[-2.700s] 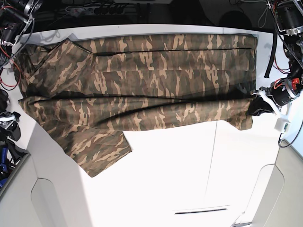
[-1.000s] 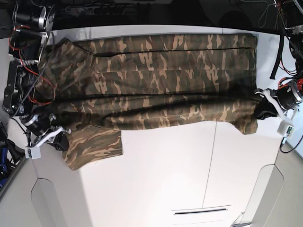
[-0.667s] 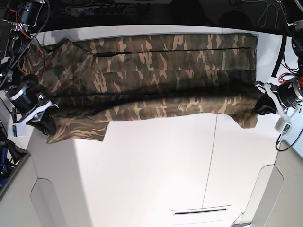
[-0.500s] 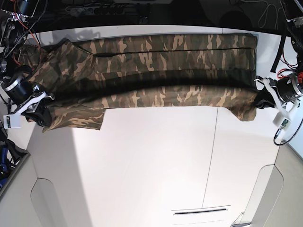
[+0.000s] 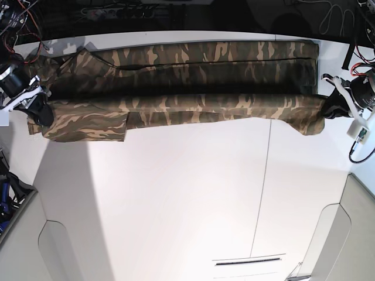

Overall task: Fold the T-shirt properly
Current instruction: 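Lift and fold the shirt lengthwise into a long strip with both grippers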

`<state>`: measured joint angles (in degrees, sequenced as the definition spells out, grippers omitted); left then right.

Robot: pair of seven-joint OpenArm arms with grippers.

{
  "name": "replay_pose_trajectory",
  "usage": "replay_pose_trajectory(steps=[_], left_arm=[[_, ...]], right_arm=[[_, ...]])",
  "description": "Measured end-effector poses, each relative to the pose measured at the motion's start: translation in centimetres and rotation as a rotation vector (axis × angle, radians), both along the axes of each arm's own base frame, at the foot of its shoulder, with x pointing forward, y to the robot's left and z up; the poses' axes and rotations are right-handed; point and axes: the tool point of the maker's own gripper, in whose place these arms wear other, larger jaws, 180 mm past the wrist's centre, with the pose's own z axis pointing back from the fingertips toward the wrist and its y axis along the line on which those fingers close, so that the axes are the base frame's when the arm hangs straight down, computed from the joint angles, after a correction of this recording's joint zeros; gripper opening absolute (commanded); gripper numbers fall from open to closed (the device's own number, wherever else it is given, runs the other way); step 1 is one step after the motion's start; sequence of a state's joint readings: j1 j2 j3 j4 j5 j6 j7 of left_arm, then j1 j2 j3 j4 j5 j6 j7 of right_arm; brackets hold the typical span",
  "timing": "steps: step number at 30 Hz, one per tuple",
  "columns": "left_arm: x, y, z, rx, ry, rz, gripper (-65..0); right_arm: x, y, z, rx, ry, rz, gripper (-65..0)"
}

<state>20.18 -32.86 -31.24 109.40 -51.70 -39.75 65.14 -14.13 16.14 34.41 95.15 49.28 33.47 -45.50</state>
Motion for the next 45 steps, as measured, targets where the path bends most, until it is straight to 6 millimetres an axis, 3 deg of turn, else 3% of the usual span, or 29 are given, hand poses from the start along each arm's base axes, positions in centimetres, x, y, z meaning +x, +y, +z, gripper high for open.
replay_pose_trajectory(steps=[5, 13, 19, 23, 24, 26, 27, 29, 34, 38, 40, 42, 45], left_arm=[[-1.1, 0.0, -0.8, 0.001, 0.036, 0.000, -65.0], [-3.9, 0.2, -2.7, 0.004, 0.124, 0.002, -65.0], [-4.4, 0.3, -4.0, -0.040, 0.138, 0.050, -43.7], [-4.9, 0.6, -5.3, -0.077, 0.163, 0.091, -39.2], [-4.7, 0.7, -5.3, -0.084, 0.149, 0.098, -39.2], [-4.6, 0.8, -5.3, -0.087, 0.142, 0.102, -39.2], [-4.5, 0.8, -5.2, -0.090, 0.136, 0.103, -39.2], [-4.4, 0.8, -5.1, -0.091, 0.131, 0.103, -38.9], [-4.3, 0.8, -5.1, -0.091, 0.128, 0.103, -27.8], [-4.3, 1.5, -5.3, -0.060, 0.132, 0.131, -27.4], [-4.1, 2.2, -5.4, -0.032, 0.126, 0.154, -27.3], [-3.8, 2.6, -5.0, -0.031, 0.105, 0.174, -27.3], [-3.8, 3.6, -4.5, -0.024, 0.084, 0.210, -27.3]], right_arm=[[-1.8, 0.4, -1.1, 0.034, 0.040, -0.007, -65.0], [-4.7, 2.8, -3.7, 0.112, 0.112, -0.042, -65.0], [-5.2, 4.3, -4.6, 0.152, 0.126, -0.064, -65.0], [-5.6, 4.4, -5.2, 0.134, 0.147, -0.064, -65.0], [-5.6, 4.3, -5.3, 0.123, 0.154, -0.063, -63.5], [-5.7, 4.3, -5.3, 0.121, 0.155, -0.063, -45.8], [-5.7, 4.3, -5.4, 0.119, 0.159, -0.060, -39.9], [-5.9, 4.1, -5.5, 0.113, 0.173, -0.057, -36.4], [-6.3, 0.8, -4.1, 0.109, 0.142, -0.144, -36.4], [-6.0, -2.1, -0.8, 0.065, 0.053, -0.213, -36.4], [-5.7, -2.7, 0.9, 0.042, 0.007, -0.222, -37.0], [-5.3, -2.4, 2.2, 0.026, -0.029, -0.207, -41.3], [-4.7, -1.6, 2.9, 0.025, -0.054, -0.185, -58.0]])
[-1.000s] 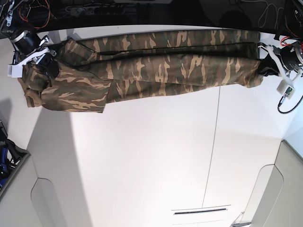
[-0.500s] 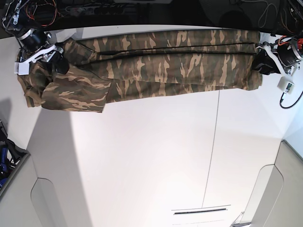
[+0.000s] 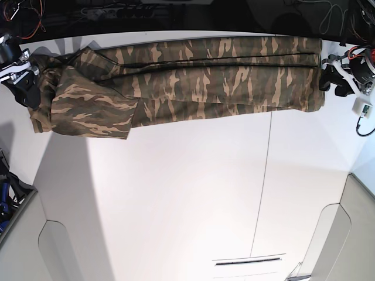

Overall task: Fold the T-shirt properly
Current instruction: 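Lift and fold the shirt lengthwise into a long strip with both grippers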

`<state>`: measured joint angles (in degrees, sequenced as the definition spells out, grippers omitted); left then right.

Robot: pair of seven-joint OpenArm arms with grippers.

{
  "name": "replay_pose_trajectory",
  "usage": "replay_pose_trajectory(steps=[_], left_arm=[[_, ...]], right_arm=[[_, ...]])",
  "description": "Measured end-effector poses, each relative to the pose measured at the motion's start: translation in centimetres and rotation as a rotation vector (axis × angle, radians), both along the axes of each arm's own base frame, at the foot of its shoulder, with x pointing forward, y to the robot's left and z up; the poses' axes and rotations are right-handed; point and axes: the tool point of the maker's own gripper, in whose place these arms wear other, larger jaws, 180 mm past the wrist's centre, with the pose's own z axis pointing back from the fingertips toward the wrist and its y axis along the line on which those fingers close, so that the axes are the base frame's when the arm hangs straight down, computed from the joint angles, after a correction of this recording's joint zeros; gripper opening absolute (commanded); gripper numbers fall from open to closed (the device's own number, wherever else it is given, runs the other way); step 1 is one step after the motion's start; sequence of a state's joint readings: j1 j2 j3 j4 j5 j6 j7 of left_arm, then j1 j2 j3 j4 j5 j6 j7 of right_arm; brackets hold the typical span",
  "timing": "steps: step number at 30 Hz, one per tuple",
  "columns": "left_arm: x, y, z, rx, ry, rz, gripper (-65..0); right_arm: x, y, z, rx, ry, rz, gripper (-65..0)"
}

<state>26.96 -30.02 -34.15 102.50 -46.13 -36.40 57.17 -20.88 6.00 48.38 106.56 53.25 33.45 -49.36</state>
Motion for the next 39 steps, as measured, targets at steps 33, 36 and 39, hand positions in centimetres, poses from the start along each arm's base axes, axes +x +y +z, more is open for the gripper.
replay_pose_trajectory(steps=[33, 36, 39], left_arm=[[-3.5, 0.3, -4.5, -0.342, 0.065, 0.214, -20.8], [-3.5, 0.2, -4.5, -0.349, 0.070, 0.213, -20.8], [-3.6, -0.4, -4.8, -0.370, 0.064, 0.221, -20.9]], right_arm=[[1.9, 1.2, -11.4, 0.004, 0.220, 0.076, -65.0], [1.9, 1.2, -11.4, 0.004, 0.220, 0.076, -65.0], [2.0, 1.3, -11.3, 0.013, 0.214, 0.073, -65.0]])
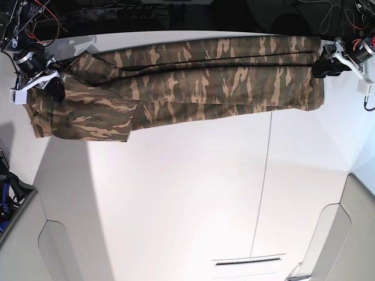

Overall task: Fold the T-shirt properly
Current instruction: 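Lift and fold the shirt lengthwise into a long strip with both grippers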

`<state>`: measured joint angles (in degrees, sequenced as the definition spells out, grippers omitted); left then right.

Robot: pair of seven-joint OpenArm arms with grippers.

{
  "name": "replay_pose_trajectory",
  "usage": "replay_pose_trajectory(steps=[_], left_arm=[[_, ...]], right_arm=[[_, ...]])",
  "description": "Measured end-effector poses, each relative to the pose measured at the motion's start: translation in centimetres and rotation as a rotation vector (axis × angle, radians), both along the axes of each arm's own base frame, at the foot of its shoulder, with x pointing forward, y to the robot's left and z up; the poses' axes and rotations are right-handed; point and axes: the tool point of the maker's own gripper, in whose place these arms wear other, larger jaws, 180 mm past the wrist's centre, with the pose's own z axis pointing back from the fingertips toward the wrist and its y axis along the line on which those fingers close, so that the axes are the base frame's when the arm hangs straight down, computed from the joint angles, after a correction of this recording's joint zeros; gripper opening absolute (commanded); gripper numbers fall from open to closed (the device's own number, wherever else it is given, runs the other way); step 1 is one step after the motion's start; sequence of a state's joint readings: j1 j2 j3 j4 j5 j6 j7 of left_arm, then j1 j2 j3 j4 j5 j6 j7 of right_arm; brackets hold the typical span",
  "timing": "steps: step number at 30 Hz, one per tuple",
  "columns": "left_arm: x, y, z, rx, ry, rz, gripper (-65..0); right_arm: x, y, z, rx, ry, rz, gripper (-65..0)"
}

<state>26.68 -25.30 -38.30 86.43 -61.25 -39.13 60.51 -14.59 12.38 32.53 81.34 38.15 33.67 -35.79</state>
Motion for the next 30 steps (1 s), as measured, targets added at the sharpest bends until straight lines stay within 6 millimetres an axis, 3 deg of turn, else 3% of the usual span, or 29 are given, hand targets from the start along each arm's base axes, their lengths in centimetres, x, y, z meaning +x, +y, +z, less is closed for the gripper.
replay_pose_trajectory(steps=[6, 8, 13, 15, 26, 30], left_arm=[[0.0, -2.2, -0.6, -0.076, -0.024, 0.012, -21.0], [0.1, -3.2, -0.8, -0.099, -0.021, -0.001, -23.7], [-0.1, -5.3, -1.7, -0.127, 0.006, -0.054, -55.8], [-0.1, -5.5, -1.8, -0.127, 0.004, -0.058, -65.0], [3.1, -5.4, -0.6, -0.107, -0.051, -0.085, -65.0], [4.4, -5.3, 0.7, -0.075, -0.088, -0.116, -65.0]], right_arm=[[0.0, 0.0, 0.0, 0.003, -0.001, -0.001, -65.0], [0.0, 0.0, 0.0, 0.003, -0.001, -0.001, -65.0], [0.0, 0.0, 0.0, 0.003, -0.001, -0.001, -65.0], [0.0, 0.0, 0.1, 0.006, -0.002, -0.002, -65.0], [0.4, 0.8, 0.8, 0.091, -0.027, -0.016, -65.0], [0.9, 1.7, 2.4, 0.128, -0.049, 0.015, -48.1]])
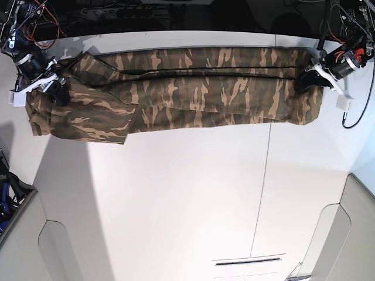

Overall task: Fold the T-shirt properly
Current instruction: 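Lift and fold the shirt lengthwise into a long strip with both grippers, then grasp one end of the strip with the left gripper and fold it toward the middle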

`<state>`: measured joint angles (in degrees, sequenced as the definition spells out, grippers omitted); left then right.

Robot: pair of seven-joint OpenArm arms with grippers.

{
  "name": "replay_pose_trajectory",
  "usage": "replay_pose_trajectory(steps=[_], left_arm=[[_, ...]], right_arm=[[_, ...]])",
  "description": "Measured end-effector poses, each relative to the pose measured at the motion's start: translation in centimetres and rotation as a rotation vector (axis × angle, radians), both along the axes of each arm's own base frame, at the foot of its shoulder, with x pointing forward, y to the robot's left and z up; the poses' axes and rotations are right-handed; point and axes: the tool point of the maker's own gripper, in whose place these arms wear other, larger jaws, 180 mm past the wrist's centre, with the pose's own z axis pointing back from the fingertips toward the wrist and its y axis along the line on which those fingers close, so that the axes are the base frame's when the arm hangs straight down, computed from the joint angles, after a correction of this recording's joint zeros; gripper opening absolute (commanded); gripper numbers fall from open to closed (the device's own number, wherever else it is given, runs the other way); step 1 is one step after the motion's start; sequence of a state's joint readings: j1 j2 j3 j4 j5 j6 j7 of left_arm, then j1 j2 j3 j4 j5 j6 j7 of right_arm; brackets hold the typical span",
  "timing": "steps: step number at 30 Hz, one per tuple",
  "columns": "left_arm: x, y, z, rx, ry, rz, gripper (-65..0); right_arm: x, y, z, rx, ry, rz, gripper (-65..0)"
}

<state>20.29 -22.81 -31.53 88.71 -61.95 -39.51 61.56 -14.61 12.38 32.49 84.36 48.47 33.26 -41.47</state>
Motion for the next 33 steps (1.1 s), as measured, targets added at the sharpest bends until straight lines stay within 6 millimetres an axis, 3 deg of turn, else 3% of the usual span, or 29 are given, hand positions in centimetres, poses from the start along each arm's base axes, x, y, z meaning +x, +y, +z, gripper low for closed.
replay_pose_trajectory(steps=[5, 11, 14, 17, 22, 27, 30, 33], left_arm=[[1.3, 2.1, 2.5, 0.113, -0.041, -0.061, -65.0], [1.5, 5.2, 3.6, 0.249, -0.015, -0.102, -65.0], [1.6, 6.9, 4.2, 0.326, 0.000, -0.119, -65.0], [1.9, 6.8, 4.8, 0.349, -0.014, -0.137, -65.0], [3.1, 3.8, 7.5, 0.368, -0.118, -0.205, -65.0], [3.1, -2.8, 10.0, 0.314, -0.231, -0.322, -65.0], [2.7, -6.7, 9.6, 0.293, -0.254, -0.411, -65.0], [2.1, -9.6, 7.6, 0.287, -0.234, -0.486, -65.0]], right_arm=[[0.9, 0.6, 3.6, -0.017, -0.073, 0.050, -45.7], [1.8, 0.7, 7.8, -0.100, -0.171, 0.088, -45.7], [2.0, 0.4, 9.0, -0.125, -0.202, 0.085, -45.7], [2.0, 0.3, 9.1, -0.129, -0.202, 0.085, -45.7], [1.8, -0.1, 8.4, -0.169, -0.174, 0.087, -45.7], [1.6, -0.2, 8.2, -0.182, -0.162, 0.088, -45.7], [1.6, -0.2, 8.2, -0.183, -0.162, 0.088, -45.7], [1.6, -0.2, 8.1, -0.185, -0.160, 0.088, -45.7]])
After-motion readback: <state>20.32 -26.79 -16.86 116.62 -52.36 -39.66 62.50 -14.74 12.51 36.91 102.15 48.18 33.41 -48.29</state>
